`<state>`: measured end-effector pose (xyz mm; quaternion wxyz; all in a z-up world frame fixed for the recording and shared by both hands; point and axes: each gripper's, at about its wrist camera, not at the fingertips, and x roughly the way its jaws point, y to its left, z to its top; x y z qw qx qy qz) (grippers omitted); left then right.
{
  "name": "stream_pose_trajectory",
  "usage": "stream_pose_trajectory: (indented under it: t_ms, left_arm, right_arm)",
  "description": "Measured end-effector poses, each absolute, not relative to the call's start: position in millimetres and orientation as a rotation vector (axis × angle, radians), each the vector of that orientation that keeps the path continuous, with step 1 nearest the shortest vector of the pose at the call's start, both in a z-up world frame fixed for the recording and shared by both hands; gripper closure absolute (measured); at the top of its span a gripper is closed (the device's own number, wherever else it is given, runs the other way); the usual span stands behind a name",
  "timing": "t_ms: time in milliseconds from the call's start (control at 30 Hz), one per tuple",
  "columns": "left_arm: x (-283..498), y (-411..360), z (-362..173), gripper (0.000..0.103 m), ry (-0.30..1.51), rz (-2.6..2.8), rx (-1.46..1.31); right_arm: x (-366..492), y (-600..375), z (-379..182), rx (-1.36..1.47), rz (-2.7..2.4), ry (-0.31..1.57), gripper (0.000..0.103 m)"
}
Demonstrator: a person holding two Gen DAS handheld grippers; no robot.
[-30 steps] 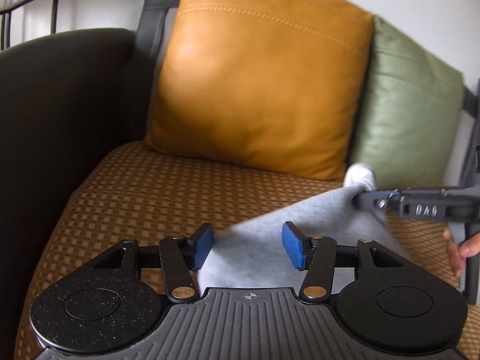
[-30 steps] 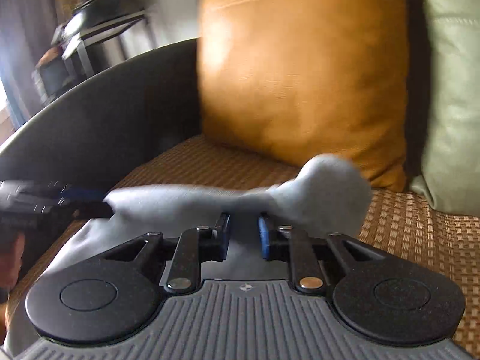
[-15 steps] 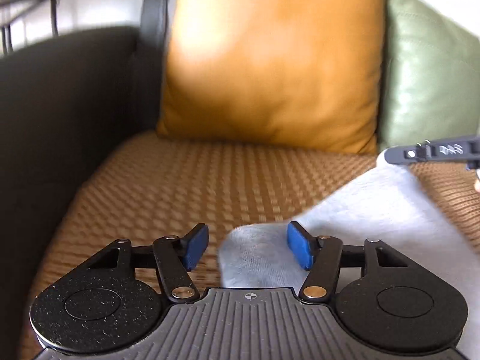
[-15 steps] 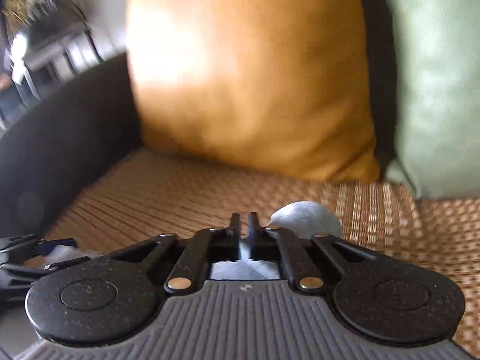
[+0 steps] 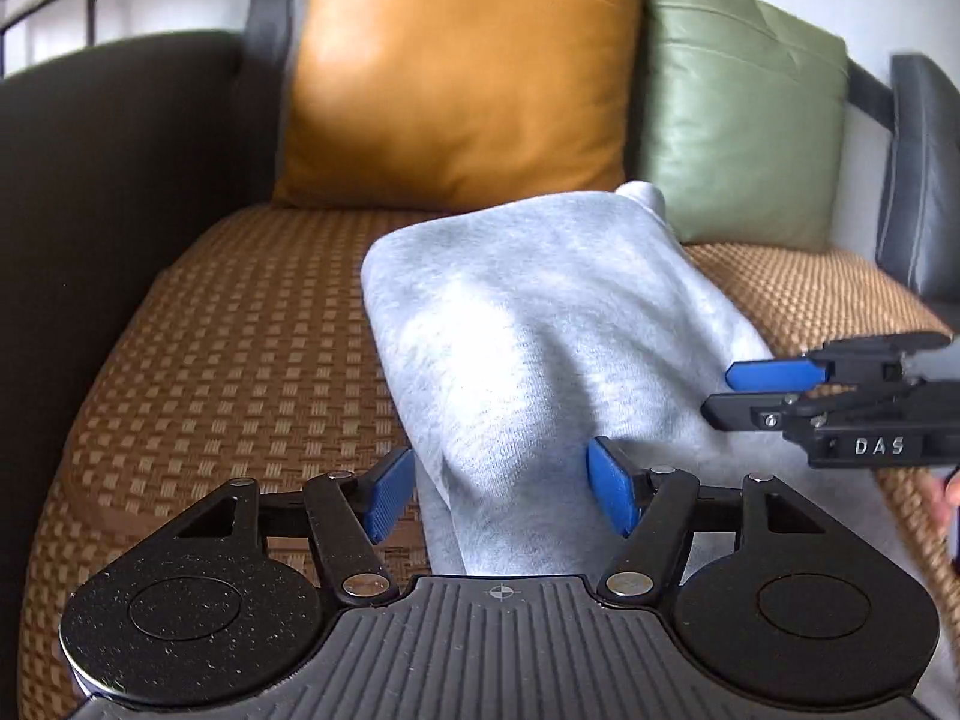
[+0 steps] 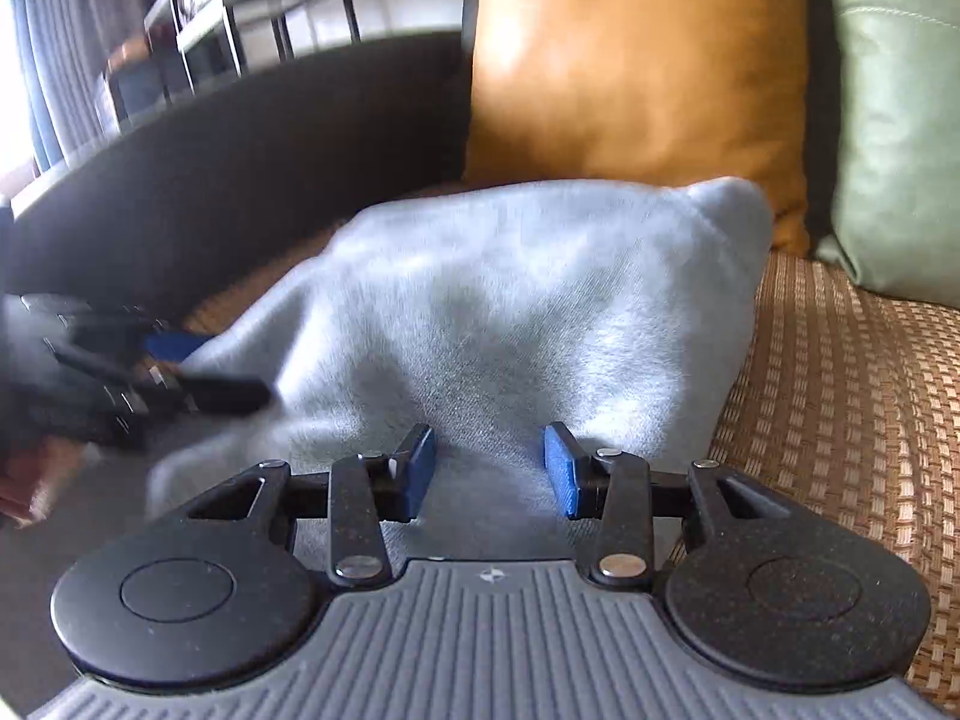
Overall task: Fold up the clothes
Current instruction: 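Open both tools and smooth the folded hoodie flat on the seat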
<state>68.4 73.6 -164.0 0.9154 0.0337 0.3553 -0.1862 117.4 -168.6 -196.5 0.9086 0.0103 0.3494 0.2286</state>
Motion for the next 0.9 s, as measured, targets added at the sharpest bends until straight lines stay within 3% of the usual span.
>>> stream_pose_trajectory:
  t_ms: [200,433,600,733,900]
  left_arm:
    - [14.3,83.4,-130.7,0.032,0.718,-0.391,0.119]
    - [-54.7,91.8,-182.5,0.034,0.772,-0.321,0.17]
    - [-75.3,108.0,-184.6,0.03,0.746,-0.269,0.021]
    - [-89.7,125.2,-185.8,0.028,0.779,-0.276,-0.125]
    - [-105.1,143.1,-197.0,0.026,0.821,-0.299,-0.305]
  right_arm:
    - [57.5,-181.3,-153.9,0.062,0.528,0.662,0.058]
    - [-30.6,-156.4,-185.8,0.067,0.567,0.771,0.057]
    - [-61.8,-153.3,-185.6,0.085,0.544,0.777,0.051]
    - [-86.6,-190.4,-164.8,0.266,0.49,0.741,0.033]
    - [-110.3,-228.9,-186.8,0.519,0.466,0.855,0.032]
